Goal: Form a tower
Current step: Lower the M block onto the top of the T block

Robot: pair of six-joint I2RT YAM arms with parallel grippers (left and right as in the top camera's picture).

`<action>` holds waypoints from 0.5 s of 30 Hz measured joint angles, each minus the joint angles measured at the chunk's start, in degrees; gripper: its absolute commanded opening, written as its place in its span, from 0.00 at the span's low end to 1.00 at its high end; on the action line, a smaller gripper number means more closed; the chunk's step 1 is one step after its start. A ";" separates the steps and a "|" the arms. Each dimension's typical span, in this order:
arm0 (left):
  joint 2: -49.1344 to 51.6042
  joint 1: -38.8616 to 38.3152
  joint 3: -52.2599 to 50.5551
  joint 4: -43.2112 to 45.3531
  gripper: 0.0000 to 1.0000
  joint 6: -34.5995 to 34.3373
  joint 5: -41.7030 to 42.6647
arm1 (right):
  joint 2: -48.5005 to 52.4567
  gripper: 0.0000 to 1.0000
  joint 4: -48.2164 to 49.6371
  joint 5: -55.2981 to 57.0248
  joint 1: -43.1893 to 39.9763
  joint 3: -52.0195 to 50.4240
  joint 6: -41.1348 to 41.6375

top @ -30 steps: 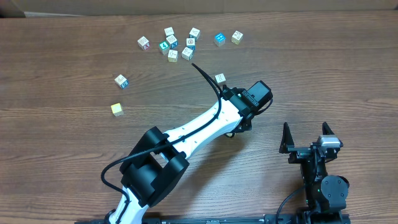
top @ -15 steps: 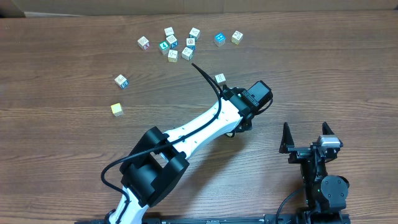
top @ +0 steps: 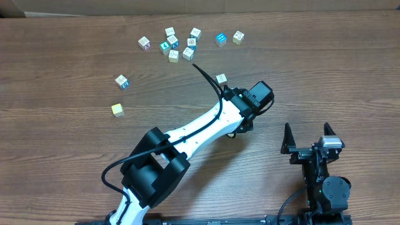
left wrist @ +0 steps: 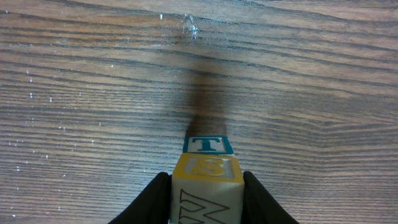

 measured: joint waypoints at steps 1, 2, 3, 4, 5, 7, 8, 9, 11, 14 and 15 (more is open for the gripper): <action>0.00 0.00 0.00 0.00 0.32 0.00 0.02 | 0.00 1.00 0.02 0.02 0.02 0.00 0.00; 0.00 0.00 0.00 0.00 0.32 0.00 0.02 | 0.00 1.00 0.02 0.02 0.00 0.00 0.00; 0.00 0.00 0.00 0.00 0.32 -0.02 0.02 | 0.00 1.00 0.00 0.04 0.02 0.00 0.00; 0.00 0.00 0.00 0.00 0.32 -0.02 0.02 | 0.00 1.00 0.00 0.00 0.02 0.00 0.00; 0.00 0.00 0.00 0.00 0.32 -0.02 0.02 | 0.00 1.00 0.00 0.02 0.02 0.00 0.02; 0.00 0.00 0.00 0.00 0.32 -0.02 0.02 | 0.00 1.00 0.02 0.02 0.02 0.00 -0.02; 0.00 0.00 0.00 0.00 0.33 -0.02 0.02 | 0.00 1.00 0.04 0.02 0.02 0.00 -0.02; 0.00 0.00 0.00 0.00 0.32 -0.02 0.02 | 0.00 1.00 0.02 0.00 0.02 0.00 -0.02; 0.00 -0.02 0.00 0.00 0.32 -0.02 0.02 | 0.00 1.00 0.04 0.00 0.02 0.00 0.00; 0.00 -0.26 0.00 0.00 0.29 -0.04 0.00 | 0.00 1.00 0.02 0.02 0.02 0.00 -0.02; 0.00 -0.37 0.00 0.00 0.27 -0.02 0.00 | 0.00 1.00 0.02 0.02 0.02 0.00 0.00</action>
